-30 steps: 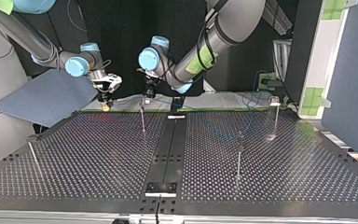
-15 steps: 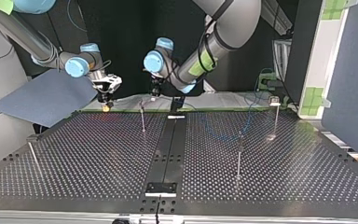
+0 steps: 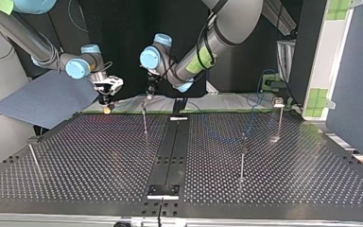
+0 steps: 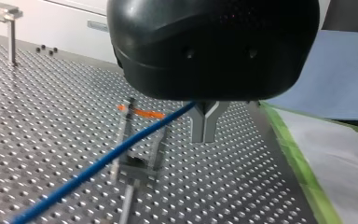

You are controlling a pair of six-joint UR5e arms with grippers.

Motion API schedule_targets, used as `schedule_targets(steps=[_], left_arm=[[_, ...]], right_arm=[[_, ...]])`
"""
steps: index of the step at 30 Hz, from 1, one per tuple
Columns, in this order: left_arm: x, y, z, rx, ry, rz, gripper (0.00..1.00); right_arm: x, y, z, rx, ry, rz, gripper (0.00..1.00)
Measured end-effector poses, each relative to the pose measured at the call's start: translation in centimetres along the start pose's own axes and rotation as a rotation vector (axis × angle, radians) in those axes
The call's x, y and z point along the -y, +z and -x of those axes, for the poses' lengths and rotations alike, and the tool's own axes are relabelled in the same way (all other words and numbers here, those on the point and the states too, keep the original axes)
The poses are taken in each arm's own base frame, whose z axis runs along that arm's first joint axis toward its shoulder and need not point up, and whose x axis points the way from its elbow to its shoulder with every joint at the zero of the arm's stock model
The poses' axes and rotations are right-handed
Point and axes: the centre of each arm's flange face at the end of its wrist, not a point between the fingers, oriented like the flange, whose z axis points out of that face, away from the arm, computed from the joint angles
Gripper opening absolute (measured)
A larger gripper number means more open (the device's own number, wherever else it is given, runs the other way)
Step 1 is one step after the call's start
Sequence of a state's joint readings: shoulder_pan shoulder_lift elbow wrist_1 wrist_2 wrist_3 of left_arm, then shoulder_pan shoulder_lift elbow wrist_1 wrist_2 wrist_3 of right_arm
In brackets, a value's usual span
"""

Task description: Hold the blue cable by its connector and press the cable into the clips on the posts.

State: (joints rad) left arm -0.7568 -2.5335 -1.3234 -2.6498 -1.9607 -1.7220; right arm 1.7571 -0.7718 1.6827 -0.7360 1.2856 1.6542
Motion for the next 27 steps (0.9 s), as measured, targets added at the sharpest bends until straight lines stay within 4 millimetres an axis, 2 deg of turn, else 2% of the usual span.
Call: schedule_targets(steps=[7, 17, 27], left_arm=[[0.3, -0.2, 2.1, 0.013, -0.008, 0.006, 0.00], [-0.6, 0.4, 2.4, 0.020, -0.029, 0.024, 0.00], [-2.3, 1.5, 2.7, 0.025, -0.037, 0.045, 0.00]], right_arm=[[0.0, 0.0, -0.1, -0.002, 0.001, 0.000, 0.00], [0.0, 0.1, -0.1, -0.003, 0.001, 0.000, 0.00], [0.0, 0.1, -0.2, -0.003, -0.001, 0.000, 0.00]])
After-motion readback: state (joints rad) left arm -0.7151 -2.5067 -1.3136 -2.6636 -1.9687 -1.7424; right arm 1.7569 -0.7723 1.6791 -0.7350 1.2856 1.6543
